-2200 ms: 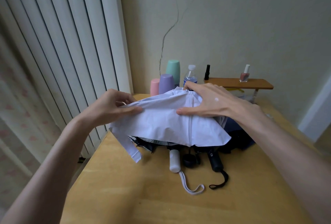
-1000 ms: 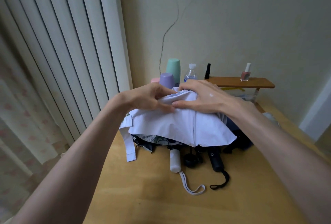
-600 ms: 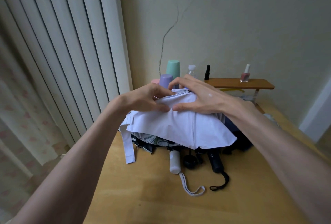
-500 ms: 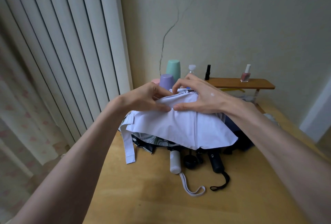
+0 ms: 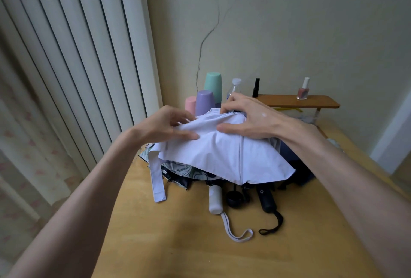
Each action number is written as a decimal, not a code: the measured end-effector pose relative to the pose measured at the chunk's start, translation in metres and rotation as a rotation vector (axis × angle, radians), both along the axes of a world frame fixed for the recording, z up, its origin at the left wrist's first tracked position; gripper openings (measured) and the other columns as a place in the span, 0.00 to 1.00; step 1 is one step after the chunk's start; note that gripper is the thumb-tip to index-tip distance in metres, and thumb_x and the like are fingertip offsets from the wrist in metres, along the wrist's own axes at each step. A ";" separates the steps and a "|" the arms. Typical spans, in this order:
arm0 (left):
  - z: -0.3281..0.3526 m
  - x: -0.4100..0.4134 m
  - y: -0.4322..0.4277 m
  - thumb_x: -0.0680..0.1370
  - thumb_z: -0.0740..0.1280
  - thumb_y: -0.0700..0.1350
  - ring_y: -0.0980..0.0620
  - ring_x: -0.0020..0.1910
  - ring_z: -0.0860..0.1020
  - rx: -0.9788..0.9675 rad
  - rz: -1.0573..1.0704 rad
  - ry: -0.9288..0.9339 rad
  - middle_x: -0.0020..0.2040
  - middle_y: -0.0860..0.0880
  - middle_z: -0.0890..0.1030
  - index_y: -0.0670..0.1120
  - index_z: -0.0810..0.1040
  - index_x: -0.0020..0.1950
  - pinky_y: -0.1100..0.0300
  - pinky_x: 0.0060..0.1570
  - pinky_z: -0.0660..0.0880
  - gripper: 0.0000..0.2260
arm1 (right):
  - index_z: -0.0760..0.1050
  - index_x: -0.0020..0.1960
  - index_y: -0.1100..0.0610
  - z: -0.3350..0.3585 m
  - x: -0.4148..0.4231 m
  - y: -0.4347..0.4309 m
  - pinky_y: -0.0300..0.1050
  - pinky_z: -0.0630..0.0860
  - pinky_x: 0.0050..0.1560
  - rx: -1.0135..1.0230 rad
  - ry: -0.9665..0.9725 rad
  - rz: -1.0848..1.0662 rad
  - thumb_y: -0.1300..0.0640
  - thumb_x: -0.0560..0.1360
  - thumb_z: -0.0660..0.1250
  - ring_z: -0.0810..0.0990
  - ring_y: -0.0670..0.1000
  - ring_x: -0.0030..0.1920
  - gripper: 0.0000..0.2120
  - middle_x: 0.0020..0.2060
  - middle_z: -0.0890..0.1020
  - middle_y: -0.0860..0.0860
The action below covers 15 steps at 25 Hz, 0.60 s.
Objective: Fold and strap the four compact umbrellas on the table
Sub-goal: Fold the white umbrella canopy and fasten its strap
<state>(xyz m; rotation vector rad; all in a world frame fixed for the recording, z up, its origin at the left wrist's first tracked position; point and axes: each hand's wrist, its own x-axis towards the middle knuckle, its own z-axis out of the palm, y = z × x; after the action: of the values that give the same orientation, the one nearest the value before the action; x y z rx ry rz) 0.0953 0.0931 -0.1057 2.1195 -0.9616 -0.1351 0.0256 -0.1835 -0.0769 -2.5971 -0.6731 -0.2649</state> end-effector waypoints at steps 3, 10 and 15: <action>-0.006 0.005 0.023 0.63 0.79 0.72 0.46 0.47 0.85 0.010 0.064 0.018 0.47 0.43 0.88 0.51 0.88 0.47 0.42 0.53 0.81 0.27 | 0.78 0.47 0.51 -0.002 0.001 -0.005 0.46 0.69 0.50 -0.004 -0.007 -0.012 0.44 0.78 0.73 0.73 0.42 0.49 0.11 0.48 0.72 0.48; -0.003 0.007 0.053 0.72 0.83 0.54 0.38 0.56 0.85 -0.058 0.039 0.149 0.53 0.43 0.88 0.42 0.86 0.55 0.50 0.60 0.82 0.19 | 0.75 0.41 0.48 -0.006 -0.001 -0.013 0.46 0.68 0.47 0.022 -0.037 -0.024 0.38 0.76 0.74 0.73 0.47 0.47 0.16 0.47 0.72 0.49; -0.002 -0.007 0.054 0.74 0.79 0.39 0.49 0.58 0.86 0.067 -0.055 0.272 0.57 0.47 0.88 0.44 0.84 0.63 0.61 0.59 0.80 0.18 | 0.80 0.46 0.51 -0.006 0.000 -0.016 0.44 0.68 0.50 0.024 -0.011 -0.027 0.41 0.78 0.73 0.74 0.46 0.50 0.14 0.50 0.73 0.48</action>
<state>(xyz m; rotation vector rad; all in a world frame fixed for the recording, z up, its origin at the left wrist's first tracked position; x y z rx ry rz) 0.0884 0.1471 -0.1075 2.0693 -0.8626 -0.4756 0.0255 -0.2000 -0.0834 -2.5854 -0.6352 -0.2942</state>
